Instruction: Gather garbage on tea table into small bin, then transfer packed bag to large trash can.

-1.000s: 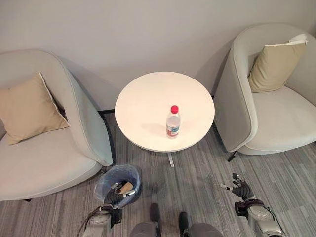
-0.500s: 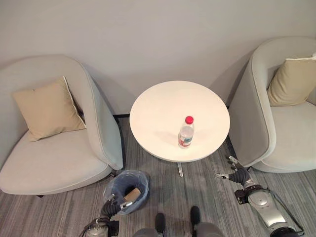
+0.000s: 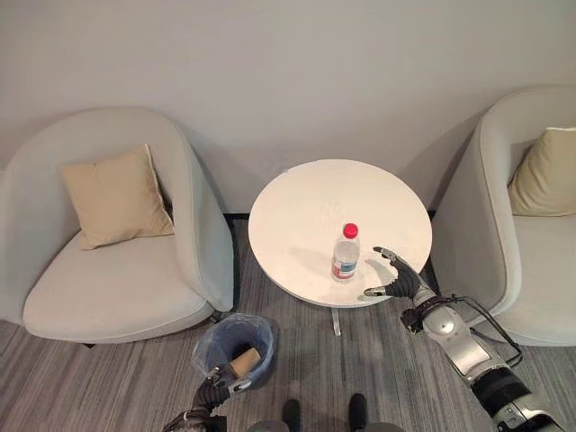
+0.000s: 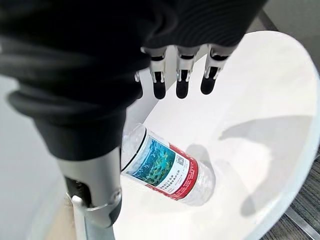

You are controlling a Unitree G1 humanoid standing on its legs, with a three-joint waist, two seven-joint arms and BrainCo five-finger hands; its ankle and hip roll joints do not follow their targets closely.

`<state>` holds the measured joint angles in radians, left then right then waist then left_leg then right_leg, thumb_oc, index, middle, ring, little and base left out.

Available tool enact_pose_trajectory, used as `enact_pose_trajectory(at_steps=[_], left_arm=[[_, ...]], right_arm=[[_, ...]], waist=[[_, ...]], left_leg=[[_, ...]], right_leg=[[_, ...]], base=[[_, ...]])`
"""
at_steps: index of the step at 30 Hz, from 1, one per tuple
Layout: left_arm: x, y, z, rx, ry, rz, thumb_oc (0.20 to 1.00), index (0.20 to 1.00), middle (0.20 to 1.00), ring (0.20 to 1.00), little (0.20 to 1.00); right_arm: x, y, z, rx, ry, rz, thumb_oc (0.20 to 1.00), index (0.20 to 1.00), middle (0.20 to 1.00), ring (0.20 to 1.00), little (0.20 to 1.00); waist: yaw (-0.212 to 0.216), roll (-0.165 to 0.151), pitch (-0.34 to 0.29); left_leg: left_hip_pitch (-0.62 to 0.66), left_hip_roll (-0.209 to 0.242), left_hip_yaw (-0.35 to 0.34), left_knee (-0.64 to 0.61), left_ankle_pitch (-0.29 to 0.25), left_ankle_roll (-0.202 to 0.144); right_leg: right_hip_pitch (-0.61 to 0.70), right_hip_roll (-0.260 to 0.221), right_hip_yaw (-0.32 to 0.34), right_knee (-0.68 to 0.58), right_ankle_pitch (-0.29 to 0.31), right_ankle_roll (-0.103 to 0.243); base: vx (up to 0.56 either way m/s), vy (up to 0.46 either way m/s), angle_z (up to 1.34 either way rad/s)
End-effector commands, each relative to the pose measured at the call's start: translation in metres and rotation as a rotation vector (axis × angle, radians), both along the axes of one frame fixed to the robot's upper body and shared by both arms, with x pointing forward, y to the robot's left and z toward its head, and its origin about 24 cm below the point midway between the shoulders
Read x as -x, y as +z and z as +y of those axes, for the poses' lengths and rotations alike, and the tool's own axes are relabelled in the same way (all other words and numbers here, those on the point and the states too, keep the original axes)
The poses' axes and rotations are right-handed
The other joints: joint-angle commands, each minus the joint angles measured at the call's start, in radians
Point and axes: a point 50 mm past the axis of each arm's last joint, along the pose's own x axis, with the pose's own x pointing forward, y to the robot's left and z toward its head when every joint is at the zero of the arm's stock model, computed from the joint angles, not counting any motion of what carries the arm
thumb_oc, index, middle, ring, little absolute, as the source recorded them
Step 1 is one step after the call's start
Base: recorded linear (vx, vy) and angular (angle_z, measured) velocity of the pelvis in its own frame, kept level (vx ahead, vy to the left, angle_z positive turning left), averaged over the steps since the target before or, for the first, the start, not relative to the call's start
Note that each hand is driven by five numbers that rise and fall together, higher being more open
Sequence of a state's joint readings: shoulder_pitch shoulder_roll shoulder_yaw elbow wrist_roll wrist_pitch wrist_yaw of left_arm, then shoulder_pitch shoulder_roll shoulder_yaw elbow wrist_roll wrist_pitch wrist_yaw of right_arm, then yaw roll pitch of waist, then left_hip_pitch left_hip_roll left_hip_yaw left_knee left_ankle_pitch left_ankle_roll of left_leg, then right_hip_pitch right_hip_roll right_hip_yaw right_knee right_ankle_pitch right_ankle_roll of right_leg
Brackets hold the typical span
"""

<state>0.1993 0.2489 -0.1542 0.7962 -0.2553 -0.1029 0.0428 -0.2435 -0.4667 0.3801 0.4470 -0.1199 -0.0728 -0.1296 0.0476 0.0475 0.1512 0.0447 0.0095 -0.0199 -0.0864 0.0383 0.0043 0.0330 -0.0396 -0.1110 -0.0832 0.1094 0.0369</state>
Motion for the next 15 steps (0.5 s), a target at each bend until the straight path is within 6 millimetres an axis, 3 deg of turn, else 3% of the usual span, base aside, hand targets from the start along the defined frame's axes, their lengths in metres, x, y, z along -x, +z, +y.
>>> enact_pose_trajectory(at_steps=[1, 11, 12, 13, 15], left_arm=[[-0.02, 0.01, 0.018, -0.073, -0.029, -0.06, 1.0, 1.0, 1.0, 1.0, 1.0], [-0.032, 0.016, 0.02, -0.072, -0.03, -0.103, 1.0, 1.0, 1.0, 1.0, 1.0], [-0.037, 0.018, 0.019, -0.066, -0.027, -0.123, 1.0, 1.0, 1.0, 1.0, 1.0], [-0.038, 0.019, 0.018, -0.066, -0.028, -0.127, 1.0, 1.0, 1.0, 1.0, 1.0], [-0.039, 0.019, 0.018, -0.066, -0.029, -0.131, 1.0, 1.0, 1.0, 1.0, 1.0]], right_arm=[[-0.023, 0.026, 0.005, -0.009, -0.02, -0.121, 1.0, 1.0, 1.0, 1.0, 1.0], [-0.046, 0.039, 0.011, -0.027, -0.036, -0.13, 1.0, 1.0, 1.0, 1.0, 1.0], [-0.056, 0.05, 0.015, -0.045, -0.042, -0.157, 0.366, 0.366, 0.366, 0.366, 0.366], [-0.06, 0.055, 0.018, -0.073, -0.044, -0.174, 0.2, 0.2, 0.2, 0.2, 0.2], [-0.062, 0.06, 0.02, -0.091, -0.043, -0.19, 0.2, 0.2, 0.2, 0.2, 0.2]], waist=[[0.021, -0.038, 0.011], [0.062, -0.026, 0.042], [0.076, -0.02, 0.047], [0.08, -0.021, 0.047], [0.082, -0.02, 0.047]], left_leg=[[0.007, 0.019, 0.03, 0.034, -0.075, -0.052], [-0.054, 0.004, -0.013, 0.035, -0.059, -0.05], [-0.073, 0.001, -0.023, 0.036, -0.052, -0.05], [-0.076, 0.0, -0.025, 0.034, -0.05, -0.05], [-0.076, -0.001, -0.026, 0.033, -0.049, -0.05]], right_leg=[[0.051, -0.06, 0.002, 0.011, -0.172, 0.065], [0.006, -0.064, -0.012, 0.013, -0.166, 0.066], [-0.007, -0.064, -0.013, 0.012, -0.163, 0.065], [-0.008, -0.064, -0.012, 0.011, -0.163, 0.065], [-0.008, -0.063, -0.011, 0.01, -0.163, 0.065]], base=[[0.03, 0.012, 0.34], [-0.01, 0.011, 0.17], [-0.01, 0.026, 0.12], [-0.01, 0.023, 0.07], [0.02, 0.004, 0.08]])
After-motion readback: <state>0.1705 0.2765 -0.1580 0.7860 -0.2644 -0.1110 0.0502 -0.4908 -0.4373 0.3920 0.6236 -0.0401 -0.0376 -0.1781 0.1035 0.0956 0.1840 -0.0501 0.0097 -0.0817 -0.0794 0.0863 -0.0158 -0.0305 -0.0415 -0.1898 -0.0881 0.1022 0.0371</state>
